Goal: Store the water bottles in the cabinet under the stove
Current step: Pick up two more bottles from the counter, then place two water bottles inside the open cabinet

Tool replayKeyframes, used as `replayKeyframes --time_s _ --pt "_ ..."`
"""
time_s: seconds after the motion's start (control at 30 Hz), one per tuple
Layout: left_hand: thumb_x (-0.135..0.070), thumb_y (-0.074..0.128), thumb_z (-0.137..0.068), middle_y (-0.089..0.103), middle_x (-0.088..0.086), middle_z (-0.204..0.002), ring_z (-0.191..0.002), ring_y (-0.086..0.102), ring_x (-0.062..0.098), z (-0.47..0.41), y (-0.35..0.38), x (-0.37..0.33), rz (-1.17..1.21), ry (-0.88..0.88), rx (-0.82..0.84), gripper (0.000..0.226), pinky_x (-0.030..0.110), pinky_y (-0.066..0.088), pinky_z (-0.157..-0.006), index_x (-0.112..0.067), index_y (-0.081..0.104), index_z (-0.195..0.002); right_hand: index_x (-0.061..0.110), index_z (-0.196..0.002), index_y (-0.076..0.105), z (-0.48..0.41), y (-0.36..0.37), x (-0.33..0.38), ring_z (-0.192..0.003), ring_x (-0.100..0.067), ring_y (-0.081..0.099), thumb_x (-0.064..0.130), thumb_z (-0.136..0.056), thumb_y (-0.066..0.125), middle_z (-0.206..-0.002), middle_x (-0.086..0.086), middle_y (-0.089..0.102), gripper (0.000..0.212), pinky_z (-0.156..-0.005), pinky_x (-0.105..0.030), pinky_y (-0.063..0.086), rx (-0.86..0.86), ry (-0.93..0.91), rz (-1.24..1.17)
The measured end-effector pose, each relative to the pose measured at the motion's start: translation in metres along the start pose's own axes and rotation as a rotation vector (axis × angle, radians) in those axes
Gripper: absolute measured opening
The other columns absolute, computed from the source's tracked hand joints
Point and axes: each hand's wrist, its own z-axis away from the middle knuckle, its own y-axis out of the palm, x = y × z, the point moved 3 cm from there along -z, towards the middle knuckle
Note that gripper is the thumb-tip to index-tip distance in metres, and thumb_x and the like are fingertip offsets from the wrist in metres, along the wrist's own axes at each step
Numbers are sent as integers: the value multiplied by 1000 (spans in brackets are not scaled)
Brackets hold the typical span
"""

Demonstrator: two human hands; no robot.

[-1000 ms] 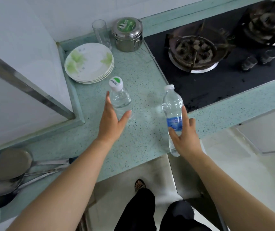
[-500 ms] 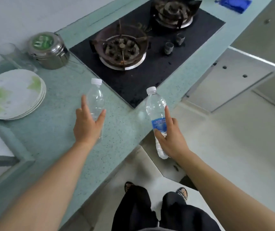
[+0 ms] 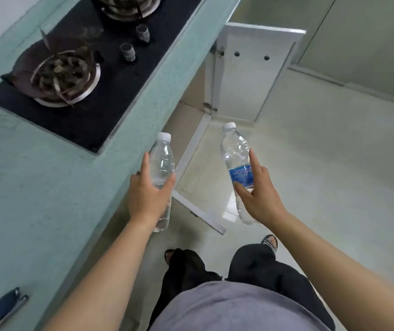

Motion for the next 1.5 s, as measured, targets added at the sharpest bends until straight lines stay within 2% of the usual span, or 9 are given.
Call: replayKeyframes --time_s 0.17,0.27,0.4,0.6,0.87,1.0,1.2,1.33,1.5 --pt "-59 52 -82 38 14 -139 -127 39 32 37 79 -89 -76 19 33 77 43 41 -90 -41 10 -144 39 -145 2 3 -97 -74 -93 -13 48 25 -90 55 -124 -2 38 78 -78 -26 39 -21 25 -20" --pt "-59 52 -82 40 15 -138 -123 43 33 54 135 -141 -69 13 59 77 43 40 -91 -40 11 -145 38 -145 3 0 -156 -119 -95 -20 53 24 -89 55 -123 -4 39 78 -77 -29 42 -59 39 -3" --pt "-57 54 -83 42 16 -132 -116 46 33 63 195 -204 -67 -5 123 77 35 34 -81 -38 13 -146 38 -146 4 -6 -220 -165 -89 -22 54 25 -89 55 -120 -4 39 78 -72 -29 41 -113 98 17" --pt "-57 54 -82 43 16 -130 -114 47 33 46 237 -271 -113 58 143 78 33 30 -77 -38 13 -146 40 -145 4 -34 -272 -196 -88 -23 55 27 -89 55 -115 -3 39 77 -73 -29 42 -149 123 -12" --pt "-58 55 -81 43 13 -127 -111 49 32 -30 246 -301 -101 12 72 78 33 33 -78 -40 14 -145 42 -144 3 -136 -287 -174 -93 -22 54 27 -89 55 -118 -3 40 78 -74 -28 42 -58 55 16" --pt "-55 56 -82 45 15 -129 -114 47 33 -94 243 -315 -46 -3 51 78 32 31 -78 -37 15 -146 44 -143 2 -206 -289 -150 -92 -22 54 28 -88 55 -119 -1 41 78 -78 -34 47 -22 0 73" --pt "-59 54 -80 46 16 -123 -109 50 35 -179 223 -330 -75 -29 17 80 34 36 -78 -41 11 -145 46 -143 -1 -302 -286 -103 -82 -23 54 29 -89 54 -116 2 39 79 -70 -31 44 57 -92 167" --pt "-61 55 -79 46 13 -121 -108 52 32 -217 210 -323 -64 -114 -43 80 33 38 -76 -43 11 -144 44 -144 -1 -360 -270 -70 -86 -21 54 28 -89 54 -118 2 38 79 -71 -29 44 189 -193 184" --pt "-65 51 -79 43 10 -134 -113 50 28 -240 214 -300 -52 -258 -131 82 32 44 -75 -42 7 -144 41 -145 1 -424 -241 -46 -84 -19 52 30 -89 54 -115 5 37 78 -67 -28 44 393 -349 283"
